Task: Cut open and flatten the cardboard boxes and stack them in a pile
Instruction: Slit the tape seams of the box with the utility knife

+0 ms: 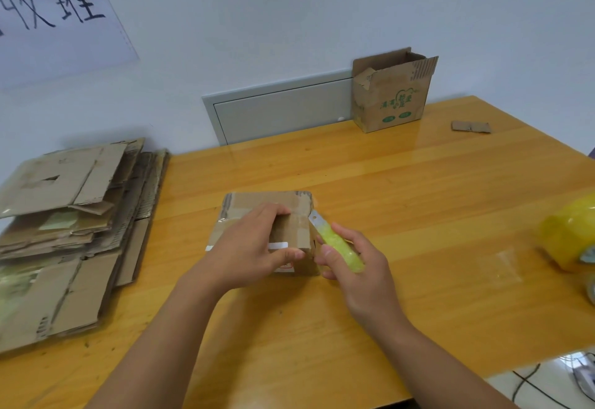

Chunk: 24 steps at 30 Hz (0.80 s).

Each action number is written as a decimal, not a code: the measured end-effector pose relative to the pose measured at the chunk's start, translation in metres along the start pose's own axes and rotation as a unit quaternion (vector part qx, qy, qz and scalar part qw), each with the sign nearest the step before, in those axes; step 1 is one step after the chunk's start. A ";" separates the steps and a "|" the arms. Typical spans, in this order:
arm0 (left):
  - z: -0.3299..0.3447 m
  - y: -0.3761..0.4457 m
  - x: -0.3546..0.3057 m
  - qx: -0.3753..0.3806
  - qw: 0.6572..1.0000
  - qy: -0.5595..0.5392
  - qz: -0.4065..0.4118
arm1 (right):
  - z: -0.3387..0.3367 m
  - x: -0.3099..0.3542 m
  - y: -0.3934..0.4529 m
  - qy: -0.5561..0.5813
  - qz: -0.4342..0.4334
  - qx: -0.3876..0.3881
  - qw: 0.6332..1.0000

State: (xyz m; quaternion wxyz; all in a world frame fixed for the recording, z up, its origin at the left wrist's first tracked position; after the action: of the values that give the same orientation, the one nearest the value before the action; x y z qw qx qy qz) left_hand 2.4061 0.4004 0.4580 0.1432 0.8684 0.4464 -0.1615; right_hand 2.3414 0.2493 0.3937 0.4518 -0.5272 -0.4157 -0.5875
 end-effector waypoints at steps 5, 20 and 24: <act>0.001 0.000 0.000 0.005 1.000 0.002 -0.002 | 0.002 -0.002 0.001 -0.053 -0.014 -0.013 0.998; 0.002 0.001 0.003 0.011 1.000 -0.004 -0.003 | -0.001 0.001 0.003 -0.027 0.002 -0.028 0.999; 0.003 0.001 0.003 0.008 1.000 -0.001 0.002 | 0.001 0.008 -0.001 -0.110 -0.038 -0.040 0.992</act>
State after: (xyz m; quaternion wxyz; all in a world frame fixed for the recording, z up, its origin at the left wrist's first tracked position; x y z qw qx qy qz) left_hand 2.4086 0.4011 0.4543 0.1373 0.8701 0.4435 -0.1658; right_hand 2.3407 0.2497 0.4017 0.3592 -0.5898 -0.4589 -0.5590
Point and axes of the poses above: each hand's wrist, its own y-axis towards the middle knuckle, its own z-axis out of the palm, x = y × z, the point moved 10 cm from there along y, towards the middle knuckle, and after that the axes turned 5 degrees about z, right-handed, at the moved point
